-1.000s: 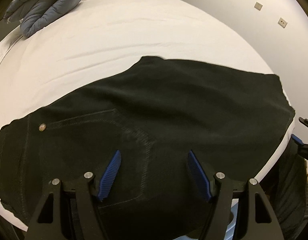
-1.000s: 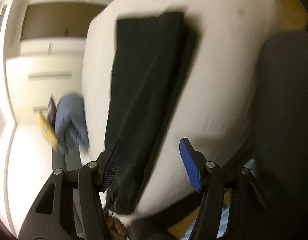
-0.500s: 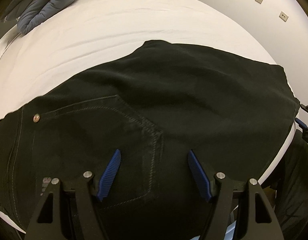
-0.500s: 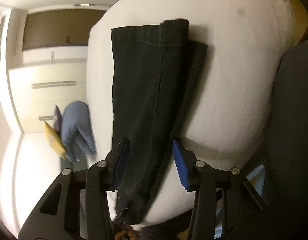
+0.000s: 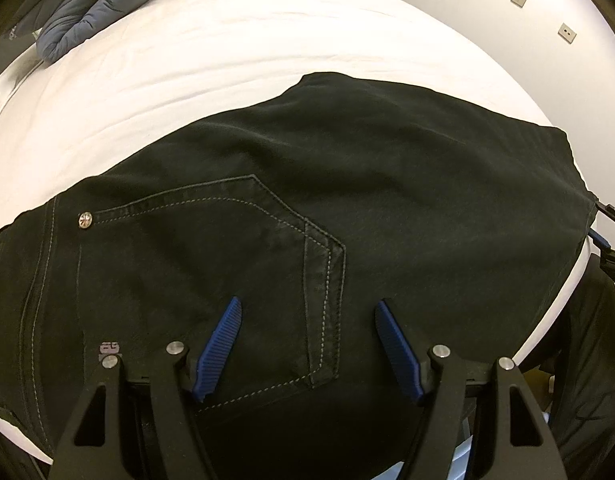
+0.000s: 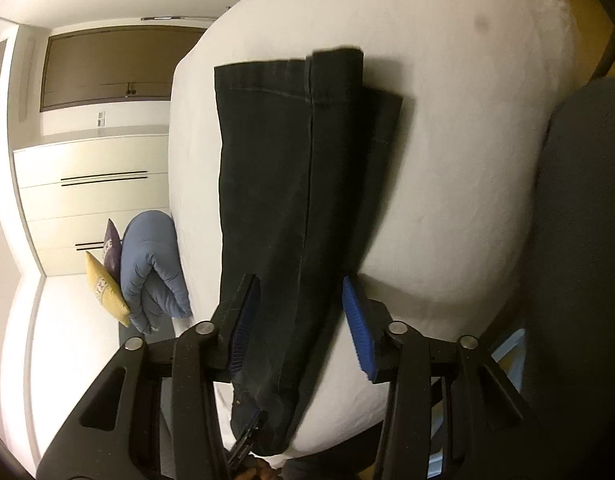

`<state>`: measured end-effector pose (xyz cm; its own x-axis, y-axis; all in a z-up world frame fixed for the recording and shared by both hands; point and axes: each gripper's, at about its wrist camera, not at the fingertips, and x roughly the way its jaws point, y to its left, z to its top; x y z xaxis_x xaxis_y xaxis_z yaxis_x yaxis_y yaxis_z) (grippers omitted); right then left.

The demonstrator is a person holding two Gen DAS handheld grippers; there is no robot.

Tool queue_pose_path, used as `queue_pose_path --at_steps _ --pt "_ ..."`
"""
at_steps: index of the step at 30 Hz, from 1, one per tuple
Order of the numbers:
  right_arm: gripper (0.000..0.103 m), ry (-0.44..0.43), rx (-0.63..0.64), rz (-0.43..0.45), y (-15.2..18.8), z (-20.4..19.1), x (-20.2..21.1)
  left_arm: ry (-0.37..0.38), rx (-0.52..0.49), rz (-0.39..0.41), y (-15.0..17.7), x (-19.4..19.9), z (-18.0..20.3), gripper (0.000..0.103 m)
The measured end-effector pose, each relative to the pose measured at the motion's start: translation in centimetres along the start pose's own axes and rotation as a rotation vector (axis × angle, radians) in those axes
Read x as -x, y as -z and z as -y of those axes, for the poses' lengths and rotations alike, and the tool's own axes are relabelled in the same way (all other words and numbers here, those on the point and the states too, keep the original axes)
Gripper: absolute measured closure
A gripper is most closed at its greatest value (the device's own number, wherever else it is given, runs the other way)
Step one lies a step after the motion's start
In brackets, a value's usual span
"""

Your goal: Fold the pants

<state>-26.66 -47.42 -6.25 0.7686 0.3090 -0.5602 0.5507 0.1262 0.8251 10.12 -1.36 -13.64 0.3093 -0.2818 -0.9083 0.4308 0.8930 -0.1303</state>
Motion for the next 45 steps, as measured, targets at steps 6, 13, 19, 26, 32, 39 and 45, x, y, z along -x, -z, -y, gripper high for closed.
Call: queue_pose_path --at_steps 6,13,19,26,32,39,45 --pt "0.068 0.000 0.014 0.002 -0.3 0.0 -0.2 0.000 -0.006 -0.010 0.3 0.0 -0.1 0.031" --pt "0.068 -0.014 0.003 0.001 -1.0 -0.1 -0.2 0.002 -0.011 -0.016 0.2 0.2 -0.5 0.031" --pt "0.069 -0.021 -0.002 -0.042 -0.5 0.2 -1.6 0.003 -0.012 -0.017 0.1 0.3 -0.7 0.031" --pt "0.101 0.011 0.036 -0.066 0.2 -0.4 -3.1 -0.002 -0.025 -0.026 0.2 0.5 -0.9 0.031" --pt "0.102 -0.001 -0.022 -0.063 0.6 1.3 -3.4 -0.030 -0.045 -0.043 0.9 1.0 -1.4 0.031" --pt "0.102 -0.015 -0.074 -0.077 0.7 3.7 -5.1 -0.027 -0.042 -0.041 1.4 1.5 -2.4 0.032" --pt "0.071 -0.003 0.035 -0.038 0.8 1.6 -4.0 -0.023 -0.016 -0.016 1.8 2.0 -3.0 0.032"
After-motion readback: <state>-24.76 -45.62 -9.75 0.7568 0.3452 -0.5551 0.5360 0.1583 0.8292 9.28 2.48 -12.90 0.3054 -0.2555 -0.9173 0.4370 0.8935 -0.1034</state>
